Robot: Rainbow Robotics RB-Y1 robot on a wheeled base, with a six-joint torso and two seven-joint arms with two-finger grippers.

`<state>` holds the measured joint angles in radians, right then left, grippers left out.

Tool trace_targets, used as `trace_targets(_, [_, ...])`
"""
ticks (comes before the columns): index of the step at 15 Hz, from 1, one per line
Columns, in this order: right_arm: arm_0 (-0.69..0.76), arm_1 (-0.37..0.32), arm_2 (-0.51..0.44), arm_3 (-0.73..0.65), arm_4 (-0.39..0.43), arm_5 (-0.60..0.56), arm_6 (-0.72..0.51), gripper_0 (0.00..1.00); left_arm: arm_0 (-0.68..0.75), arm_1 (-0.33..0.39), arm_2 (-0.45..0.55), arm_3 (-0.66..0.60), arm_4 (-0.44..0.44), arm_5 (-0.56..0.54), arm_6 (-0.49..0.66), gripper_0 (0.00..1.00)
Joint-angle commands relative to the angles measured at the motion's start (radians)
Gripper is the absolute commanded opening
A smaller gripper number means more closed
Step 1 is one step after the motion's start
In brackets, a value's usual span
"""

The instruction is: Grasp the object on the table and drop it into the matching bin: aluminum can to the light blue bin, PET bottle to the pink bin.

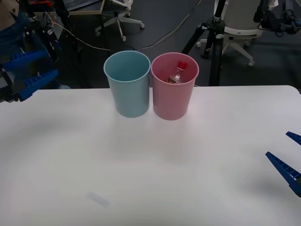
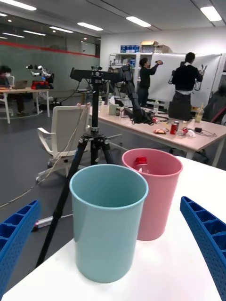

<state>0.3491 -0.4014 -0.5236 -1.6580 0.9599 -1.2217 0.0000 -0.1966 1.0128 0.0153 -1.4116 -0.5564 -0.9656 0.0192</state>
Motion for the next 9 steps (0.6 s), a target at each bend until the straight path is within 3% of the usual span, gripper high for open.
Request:
trace_targets(1, [0.000,0.000,0.000,0.000,0.000,0.000,0.000,1.00,0.095,-0.095,0.150,-0.043,-0.146,-0.055,0.028,1.00])
trace_targets(5, [0.000,0.000,0.000,0.000,0.000,0.000,0.000,1.00,0.269,-0.246,0.333,-0.175,-0.307,-0.071,0.085,1.00])
trace_targets(9, [0.000,0.000,0.000,0.000,0.000,0.000,0.000,1.00,0.367,-0.442,0.514,-0.296,-0.504,-0.177,0.194,1.00])
